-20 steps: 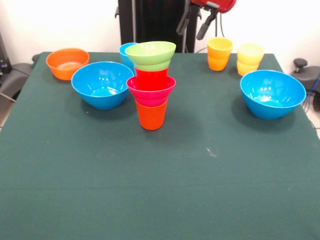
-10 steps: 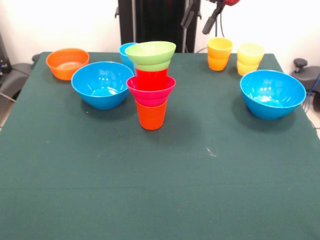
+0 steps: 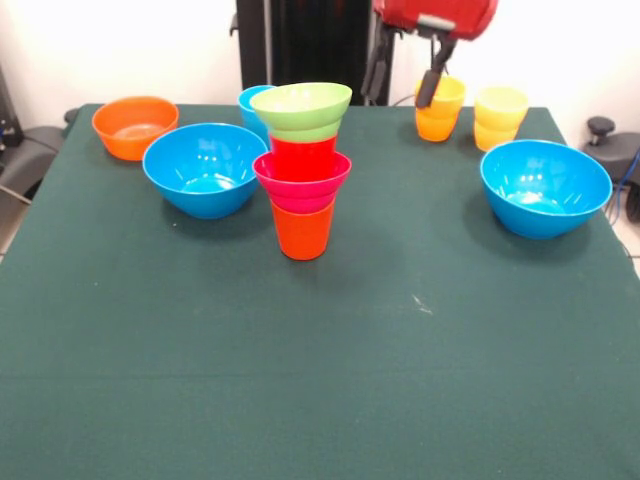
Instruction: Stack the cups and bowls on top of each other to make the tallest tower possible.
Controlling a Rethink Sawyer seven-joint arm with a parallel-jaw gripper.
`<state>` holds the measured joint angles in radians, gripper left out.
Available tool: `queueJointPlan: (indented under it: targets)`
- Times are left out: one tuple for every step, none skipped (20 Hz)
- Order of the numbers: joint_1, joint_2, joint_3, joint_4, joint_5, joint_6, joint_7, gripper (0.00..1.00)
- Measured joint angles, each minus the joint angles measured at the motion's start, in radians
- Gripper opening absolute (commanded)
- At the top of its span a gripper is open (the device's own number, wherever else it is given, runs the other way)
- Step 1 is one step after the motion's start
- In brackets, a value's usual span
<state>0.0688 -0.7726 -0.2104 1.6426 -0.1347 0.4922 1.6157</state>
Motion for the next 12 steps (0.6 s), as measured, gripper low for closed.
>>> queueJointPlan:
  targets:
    - [-0.014, 0.010, 0.020, -0.015, 0.006, 0.000, 0.000, 1.00]
    - [-0.029, 0.023, 0.043, -0.031, 0.012, 0.001, 0.000, 1.00]
    - [-0.035, 0.029, 0.052, -0.038, 0.015, 0.001, 0.000, 1.00]
    - [-0.045, 0.043, 0.074, -0.054, 0.018, 0.001, 0.000, 1.00]
    - [-0.049, 0.049, 0.082, -0.062, 0.018, 0.001, 0.000, 1.00]
    - [-0.052, 0.059, 0.092, -0.073, 0.018, 0.003, 0.000, 1.00]
    - [-0.054, 0.066, 0.099, -0.080, 0.018, 0.004, 0.000, 1.00]
    - [-0.055, 0.091, 0.113, -0.107, 0.017, 0.009, 0.000, 1.00]
    - [-0.054, 0.099, 0.116, -0.116, 0.017, 0.011, 0.000, 1.00]
    - [-0.053, 0.117, 0.125, -0.136, 0.017, 0.019, 0.000, 1.00]
    - [-0.053, 0.127, 0.131, -0.146, 0.017, 0.025, 0.000, 1.00]
    - [-0.053, 0.131, 0.134, -0.151, 0.017, 0.029, 0.000, 1.00]
